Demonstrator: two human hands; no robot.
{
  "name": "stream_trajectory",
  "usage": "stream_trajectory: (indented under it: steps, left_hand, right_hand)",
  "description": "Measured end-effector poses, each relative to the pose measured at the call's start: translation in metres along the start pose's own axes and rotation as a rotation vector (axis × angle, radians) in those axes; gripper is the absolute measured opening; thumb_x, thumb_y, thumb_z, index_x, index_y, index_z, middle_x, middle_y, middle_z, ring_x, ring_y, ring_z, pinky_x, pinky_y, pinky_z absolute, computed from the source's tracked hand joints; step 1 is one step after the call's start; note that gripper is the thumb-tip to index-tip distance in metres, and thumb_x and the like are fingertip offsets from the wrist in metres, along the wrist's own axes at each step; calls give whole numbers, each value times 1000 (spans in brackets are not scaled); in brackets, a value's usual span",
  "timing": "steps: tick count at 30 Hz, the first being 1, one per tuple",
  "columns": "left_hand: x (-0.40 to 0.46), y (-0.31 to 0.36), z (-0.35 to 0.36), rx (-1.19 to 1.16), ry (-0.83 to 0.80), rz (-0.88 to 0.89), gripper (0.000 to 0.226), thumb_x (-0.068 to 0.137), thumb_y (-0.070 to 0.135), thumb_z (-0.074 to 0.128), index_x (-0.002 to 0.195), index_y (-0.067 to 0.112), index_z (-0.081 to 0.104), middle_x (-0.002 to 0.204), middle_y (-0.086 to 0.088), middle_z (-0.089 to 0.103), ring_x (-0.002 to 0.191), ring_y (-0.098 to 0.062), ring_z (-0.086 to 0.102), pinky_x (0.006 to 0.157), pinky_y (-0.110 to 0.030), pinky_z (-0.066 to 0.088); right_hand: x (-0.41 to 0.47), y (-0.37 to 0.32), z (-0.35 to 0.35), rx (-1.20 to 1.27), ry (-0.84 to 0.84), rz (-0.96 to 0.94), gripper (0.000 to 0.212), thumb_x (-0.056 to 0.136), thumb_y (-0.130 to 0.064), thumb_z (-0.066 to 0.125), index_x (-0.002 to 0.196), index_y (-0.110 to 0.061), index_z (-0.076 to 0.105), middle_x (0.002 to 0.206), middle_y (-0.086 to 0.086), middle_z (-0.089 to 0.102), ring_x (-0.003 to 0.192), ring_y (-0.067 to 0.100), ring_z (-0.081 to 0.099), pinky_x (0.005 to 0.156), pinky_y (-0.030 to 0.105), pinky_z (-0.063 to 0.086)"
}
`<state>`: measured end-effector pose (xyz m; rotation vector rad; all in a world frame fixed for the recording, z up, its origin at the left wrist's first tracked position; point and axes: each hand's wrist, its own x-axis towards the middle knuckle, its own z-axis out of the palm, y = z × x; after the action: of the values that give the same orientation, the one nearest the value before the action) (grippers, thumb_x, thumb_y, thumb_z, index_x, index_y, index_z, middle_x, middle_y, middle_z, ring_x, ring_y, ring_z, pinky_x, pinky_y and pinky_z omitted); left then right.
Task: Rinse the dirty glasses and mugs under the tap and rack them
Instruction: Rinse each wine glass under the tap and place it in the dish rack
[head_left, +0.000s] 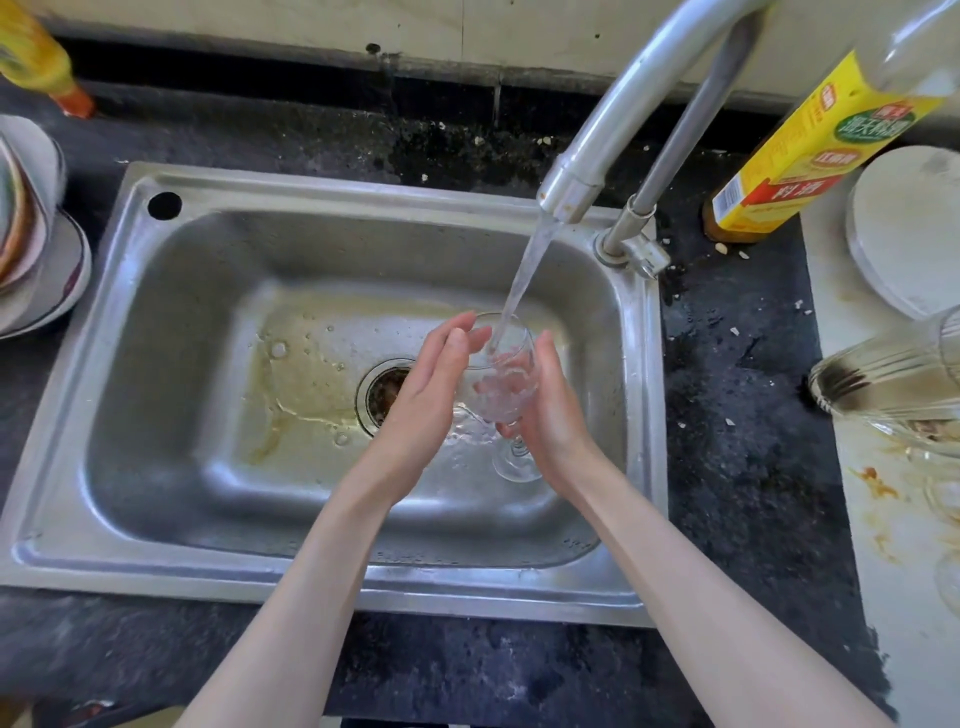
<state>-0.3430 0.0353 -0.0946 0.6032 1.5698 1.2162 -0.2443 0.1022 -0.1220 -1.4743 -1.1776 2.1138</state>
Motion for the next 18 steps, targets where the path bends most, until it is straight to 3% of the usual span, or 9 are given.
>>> stream_trajectory:
  steps: [3, 5, 7, 10, 12, 15, 18]
  left_hand:
    - [7, 1, 3, -80, 36, -18, 29, 86, 53, 36, 109, 47, 53, 115, 23, 62, 122, -7, 50, 110, -44, 31]
    - [11, 2, 5, -152, 67, -26, 30, 86, 44, 37, 109, 41, 57, 117, 13, 64, 121, -10, 52, 109, -47, 33]
    - [11, 4, 6, -170, 79, -28, 29, 92, 37, 36, 110, 35, 59, 120, 6, 64, 120, -14, 54, 108, -48, 35]
    - [9, 8, 7, -111, 117, -17, 29, 101, 25, 30, 113, 31, 56, 118, 9, 62, 118, -6, 53, 108, -40, 37]
    - [8, 9, 8, -90, 96, 11, 31, 102, 22, 30, 119, 26, 55, 122, 7, 61, 119, -5, 52, 109, -37, 36]
    - [10, 7, 7, -83, 72, 12, 32, 101, 19, 33, 125, 17, 53, 124, 1, 61, 119, -10, 54, 108, -39, 37]
    - [12, 10, 6, -209, 165, -36, 30, 97, 9, 35, 114, 14, 59, 112, -5, 67, 111, -19, 60, 102, -42, 42]
  right_hand:
    - [0, 0, 0, 8, -44, -77, 54, 90, -66, 25, 78, -24, 57, 73, -2, 66, 64, 13, 52, 54, 27, 30]
    - [-2, 2, -2, 3, -79, -138, 53, 80, -72, 33, 88, -26, 58, 79, -3, 62, 66, 12, 50, 55, 26, 32]
    - [-6, 1, -4, 7, -136, -175, 52, 80, -67, 33, 98, -24, 54, 79, -1, 54, 56, 7, 46, 49, 20, 32]
    - [-10, -7, -5, -49, -139, -116, 62, 86, -69, 27, 102, -16, 55, 62, -4, 49, 40, 2, 35, 38, 15, 23]
    - [-8, -10, -6, -117, -92, -61, 73, 91, -66, 14, 91, -11, 63, 50, -4, 49, 36, 4, 35, 38, 15, 23]
    - [-5, -13, -7, -158, -94, -25, 77, 90, -66, 5, 68, -20, 63, 47, -1, 47, 39, 7, 35, 37, 16, 24]
    - [-7, -12, -11, -175, -132, -48, 60, 90, -66, 19, 76, -27, 62, 57, -5, 52, 46, 6, 37, 42, 16, 27]
